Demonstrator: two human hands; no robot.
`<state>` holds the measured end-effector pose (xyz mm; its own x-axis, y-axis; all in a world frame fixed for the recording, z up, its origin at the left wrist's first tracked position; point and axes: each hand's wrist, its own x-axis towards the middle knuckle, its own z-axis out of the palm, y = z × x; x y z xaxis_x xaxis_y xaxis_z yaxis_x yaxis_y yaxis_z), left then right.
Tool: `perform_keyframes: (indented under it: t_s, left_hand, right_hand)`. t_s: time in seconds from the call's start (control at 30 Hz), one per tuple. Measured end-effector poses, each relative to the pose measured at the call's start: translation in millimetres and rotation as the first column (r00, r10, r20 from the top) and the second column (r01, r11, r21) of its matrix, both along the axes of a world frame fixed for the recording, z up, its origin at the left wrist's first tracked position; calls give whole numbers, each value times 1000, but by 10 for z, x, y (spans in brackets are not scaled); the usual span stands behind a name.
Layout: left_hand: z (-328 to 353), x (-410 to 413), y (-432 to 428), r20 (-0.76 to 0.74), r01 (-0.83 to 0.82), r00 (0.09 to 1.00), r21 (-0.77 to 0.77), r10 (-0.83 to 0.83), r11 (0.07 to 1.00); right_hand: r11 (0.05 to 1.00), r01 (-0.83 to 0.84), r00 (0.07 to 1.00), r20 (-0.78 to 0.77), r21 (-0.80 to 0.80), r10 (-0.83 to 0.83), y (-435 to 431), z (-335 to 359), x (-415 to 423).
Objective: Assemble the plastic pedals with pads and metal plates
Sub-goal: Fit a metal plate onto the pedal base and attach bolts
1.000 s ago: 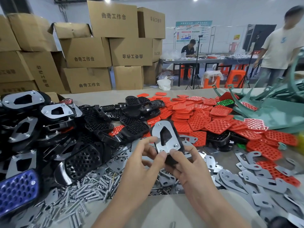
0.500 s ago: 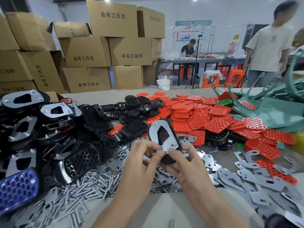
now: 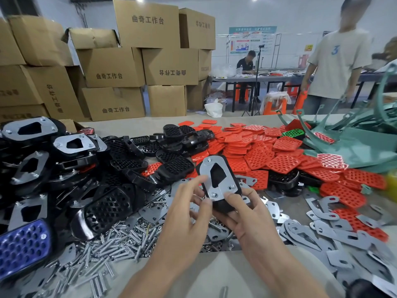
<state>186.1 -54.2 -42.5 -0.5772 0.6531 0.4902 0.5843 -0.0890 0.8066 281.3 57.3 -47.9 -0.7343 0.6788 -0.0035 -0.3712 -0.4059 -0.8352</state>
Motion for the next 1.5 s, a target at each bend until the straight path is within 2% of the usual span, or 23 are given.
perform_keyframes:
  t_s: [0.07,0.13,0.27,0.37,0.47,0.53,0.67,0.77,0.87,0.97,1.07,1.13,1.2,1.3,1.4,1.5]
  left_hand:
    - [7,1,18,47,-23,999,22,22,999]
    - [2,-21,20,1,-60,998,23,60,998]
    - [-11,-21,-13,-65,-15,998,-13,14,1000]
    - [10,3,-2,0,-47,999,3,47,999]
    - [17,-14,-6,-72,-65,995,-7,65,998]
    - [12,-9,-17,-109,-16,994,-34,13,999]
    - [13,7,-5,30,-23,999,3,23,1000]
    - [15,-7,5,-29,-61,998,-4,61,998]
    - [3,-4,-22,-74,0,997,-23,-1,1000]
    - [9,8,-16,4,-13,1000,-15,13,1000]
    - [9,-11,-3,-50,-70,996,-22,69,997]
    - [4,-14,-11,-74,-35,997,-37,32,999]
    - [-16,-9,-25,-59,9,998,-43,-11,999]
    - [-8,3,-1,10,-27,1000,-34,27,999]
    - [5,-13,4,-64,-63,996,-39,60,997]
    - [-12,-11,-25,-63,12,998,-49,-16,999]
  right_hand:
    - [1000,-7,1000,2,10,7,-18,22,-4]
    - [999,-15,1000,15,39,14,-48,48,-3]
    - [999,7,999,36,31,-8,-26,27,3]
    - [1000,-5,999,39,17,4,-39,31,6]
    - [999,-19,999,31,42,17,-67,71,6]
    - [1000,-1,1000,26,27,0,-53,63,15]
    - [1000,-1,1000,23,25,0,-38,25,8]
    - [997,-28,999,24,69,27,-75,73,10]
    - [999,2,999,41,54,-4,-28,25,15]
    - [999,-24,999,47,38,22,-25,15,20]
    - [998,-31,999,42,55,29,-66,59,15]
    - [998,-10,999,48,58,7,-62,60,14]
    - [999,8,999,46,38,-9,-36,33,6]
    - [999,-5,999,36,36,3,-34,20,-3]
    - [998,-3,1000,28,60,1,-50,34,-4]
    - [998,14,999,31,60,-16,-10,-11,-2]
